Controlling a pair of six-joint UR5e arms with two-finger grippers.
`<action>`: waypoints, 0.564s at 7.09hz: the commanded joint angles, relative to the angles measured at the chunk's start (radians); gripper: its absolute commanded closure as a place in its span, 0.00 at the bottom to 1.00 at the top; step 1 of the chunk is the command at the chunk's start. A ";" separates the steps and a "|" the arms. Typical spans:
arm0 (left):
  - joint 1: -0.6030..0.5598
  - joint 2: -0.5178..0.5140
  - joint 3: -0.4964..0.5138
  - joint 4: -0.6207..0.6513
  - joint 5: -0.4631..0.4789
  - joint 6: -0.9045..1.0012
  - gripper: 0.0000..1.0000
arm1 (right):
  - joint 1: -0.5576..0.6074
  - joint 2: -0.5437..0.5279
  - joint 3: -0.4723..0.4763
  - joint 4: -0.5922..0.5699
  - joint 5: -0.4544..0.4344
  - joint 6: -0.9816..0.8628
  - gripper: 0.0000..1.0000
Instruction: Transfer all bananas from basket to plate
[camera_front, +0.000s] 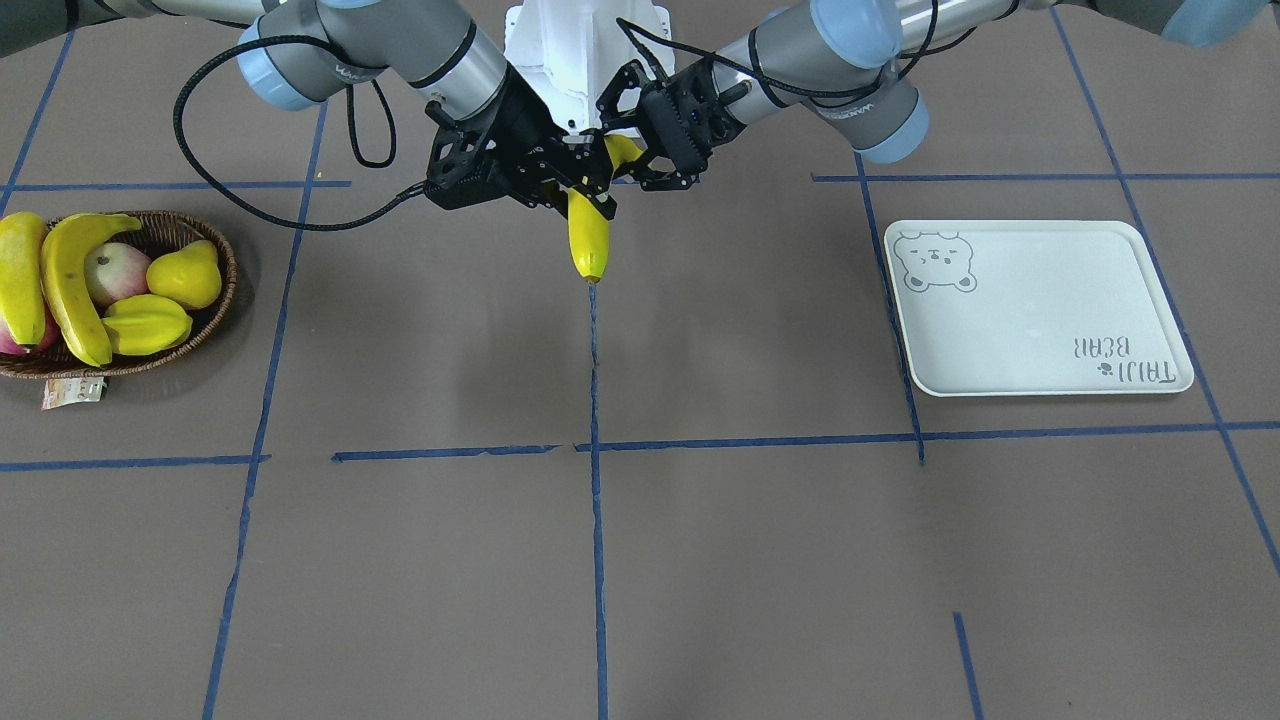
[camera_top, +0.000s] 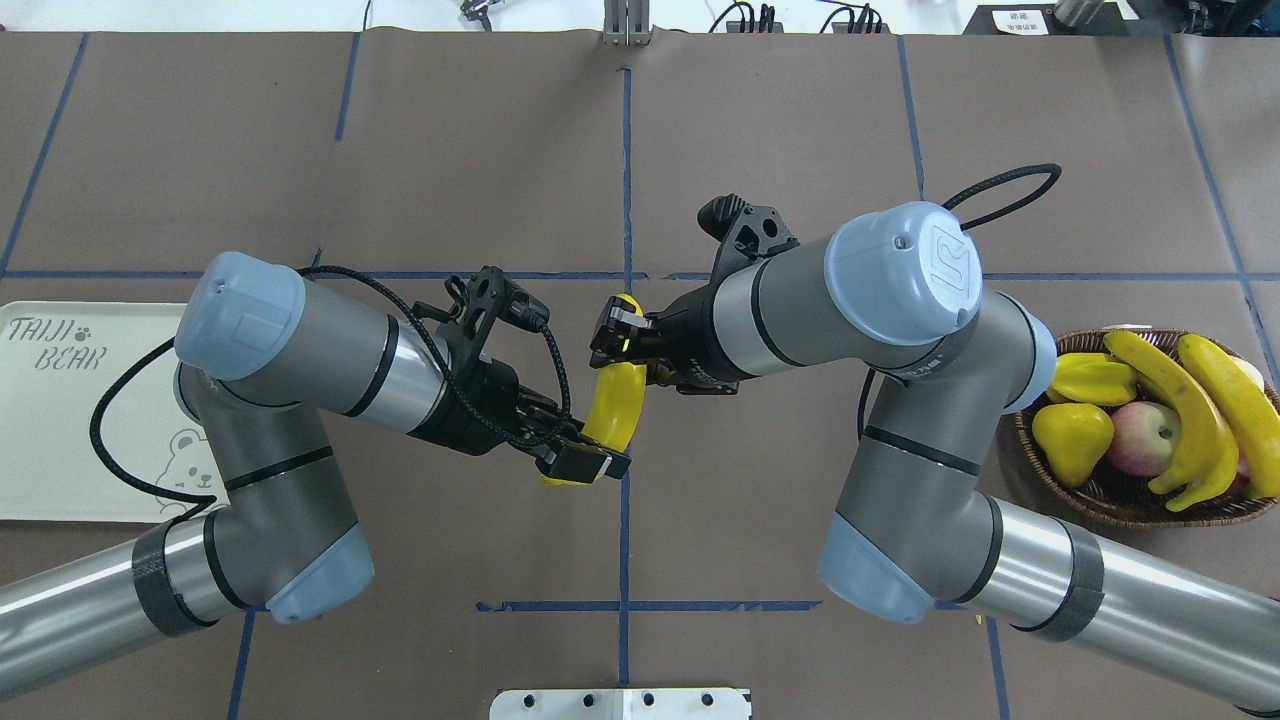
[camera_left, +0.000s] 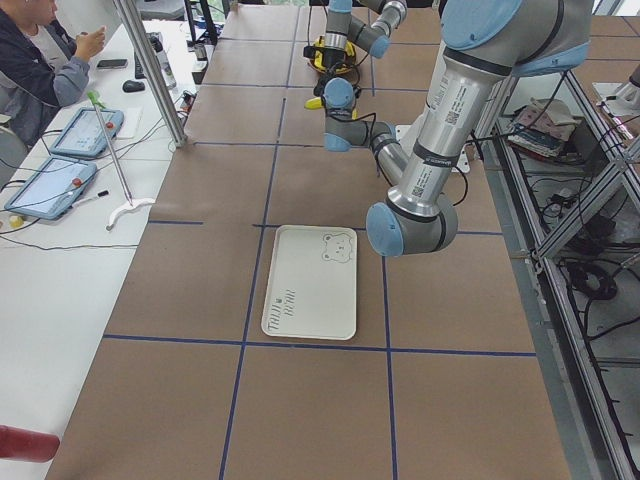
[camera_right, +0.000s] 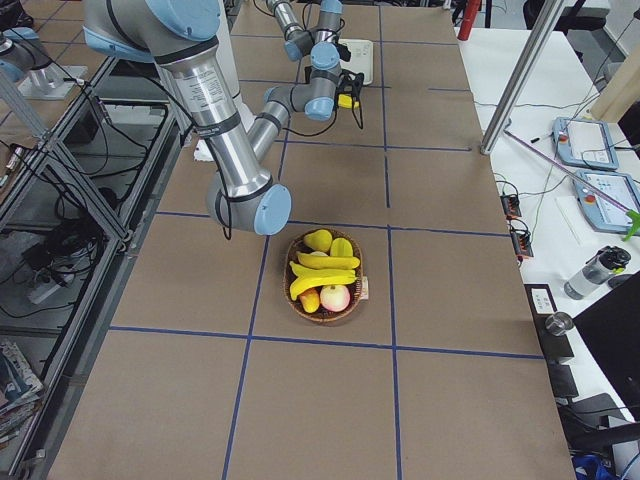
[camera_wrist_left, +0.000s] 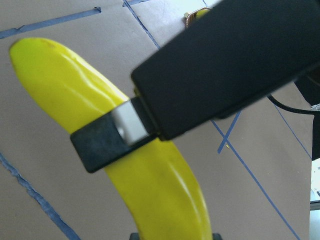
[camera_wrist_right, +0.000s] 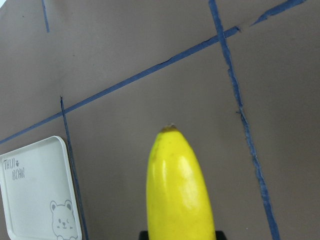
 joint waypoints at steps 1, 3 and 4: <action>0.000 0.000 -0.005 -0.001 0.000 -0.045 0.98 | 0.000 0.000 0.002 0.000 -0.035 0.005 0.01; -0.001 0.005 -0.005 -0.001 0.000 -0.047 0.99 | 0.001 0.002 0.009 0.001 -0.041 0.016 0.00; -0.008 0.014 -0.005 -0.001 0.000 -0.051 0.99 | 0.004 0.000 0.012 0.003 -0.041 0.019 0.00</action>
